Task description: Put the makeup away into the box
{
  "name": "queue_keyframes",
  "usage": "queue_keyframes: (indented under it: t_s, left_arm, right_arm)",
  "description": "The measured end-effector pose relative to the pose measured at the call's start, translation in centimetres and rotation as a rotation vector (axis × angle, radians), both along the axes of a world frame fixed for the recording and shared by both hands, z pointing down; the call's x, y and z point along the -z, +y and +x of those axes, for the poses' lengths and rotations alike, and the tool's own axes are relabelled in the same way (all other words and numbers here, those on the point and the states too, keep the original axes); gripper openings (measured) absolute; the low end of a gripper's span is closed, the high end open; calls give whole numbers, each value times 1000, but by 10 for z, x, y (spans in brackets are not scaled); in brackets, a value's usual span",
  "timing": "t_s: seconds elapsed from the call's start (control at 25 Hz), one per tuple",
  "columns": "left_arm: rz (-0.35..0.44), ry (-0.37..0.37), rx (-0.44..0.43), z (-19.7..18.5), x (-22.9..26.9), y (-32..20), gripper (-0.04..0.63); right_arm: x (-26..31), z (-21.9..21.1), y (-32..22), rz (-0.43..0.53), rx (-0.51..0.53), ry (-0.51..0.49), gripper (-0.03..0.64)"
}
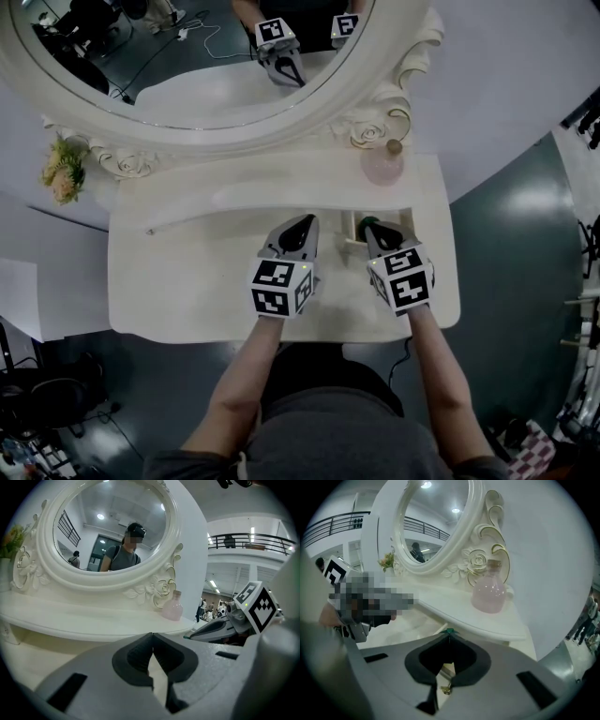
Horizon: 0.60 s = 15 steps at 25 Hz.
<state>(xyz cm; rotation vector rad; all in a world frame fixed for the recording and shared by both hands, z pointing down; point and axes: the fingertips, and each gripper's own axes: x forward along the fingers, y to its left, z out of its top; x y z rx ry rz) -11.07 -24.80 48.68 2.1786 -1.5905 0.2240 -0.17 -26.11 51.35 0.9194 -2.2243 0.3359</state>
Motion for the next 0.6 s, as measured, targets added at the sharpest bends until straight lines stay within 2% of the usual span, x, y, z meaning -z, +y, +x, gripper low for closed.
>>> queue_keyframes:
  t_s: [0.36, 0.6]
  left_arm:
    - [-7, 4, 5, -5, -1, 3, 6]
    - [-11, 7, 15, -7, -4, 4, 6]
  right_arm:
    - [-2, -2, 1, -16, 13, 36, 11]
    - [-3, -3, 1, -24, 23, 23, 44]
